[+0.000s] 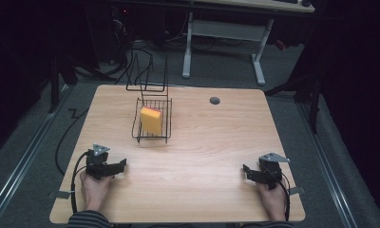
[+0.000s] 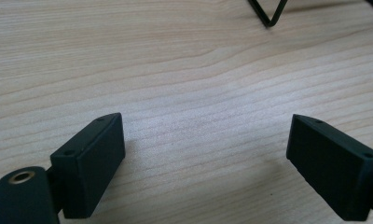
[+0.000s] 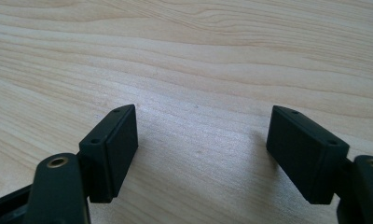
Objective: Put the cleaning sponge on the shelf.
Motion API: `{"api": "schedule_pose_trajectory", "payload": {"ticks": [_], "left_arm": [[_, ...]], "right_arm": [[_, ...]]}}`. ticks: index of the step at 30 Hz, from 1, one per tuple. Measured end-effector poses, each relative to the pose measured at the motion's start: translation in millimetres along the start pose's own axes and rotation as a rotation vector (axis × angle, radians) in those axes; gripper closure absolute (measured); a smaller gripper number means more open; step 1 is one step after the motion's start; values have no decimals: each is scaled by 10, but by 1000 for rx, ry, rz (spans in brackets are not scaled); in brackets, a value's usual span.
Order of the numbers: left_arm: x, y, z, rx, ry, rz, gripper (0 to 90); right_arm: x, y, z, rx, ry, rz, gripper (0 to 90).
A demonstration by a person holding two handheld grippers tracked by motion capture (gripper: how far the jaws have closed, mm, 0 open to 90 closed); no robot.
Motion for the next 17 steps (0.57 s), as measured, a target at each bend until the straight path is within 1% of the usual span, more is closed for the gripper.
{"api": "schedule_pose_trajectory", "payload": {"ticks": [2,3,4,7,9,17], "left_arm": [[3,-14,-4,-14,-16,-5,121],[6,-20,-6,-20,-32,-3,121],[4,-25,-7,-16,-34,-5,115],[2,-27,-11,-26,-31,-12,127],[4,-24,-18,-19,-39,-13,140],[5,-23,-20,-17,-38,-13,141]], "right_arm": [[0,0,0,0,0,0,252],[0,0,0,0,0,0,252],[0,0,0,0,0,0,251],[0,0,0,0,0,0,251],[1,0,0,0,0,0,251],[1,0,0,0,0,0,252]]}}
Point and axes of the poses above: each handheld gripper's, and its own axes: y roughly backward along the jaws, x roughly out of its underside, z roughly to its left, the point moved 5 cm from there along -y, roughly forward along the jaws, and after that the axes turned 1 degree about -z, right-handed, at the moved point
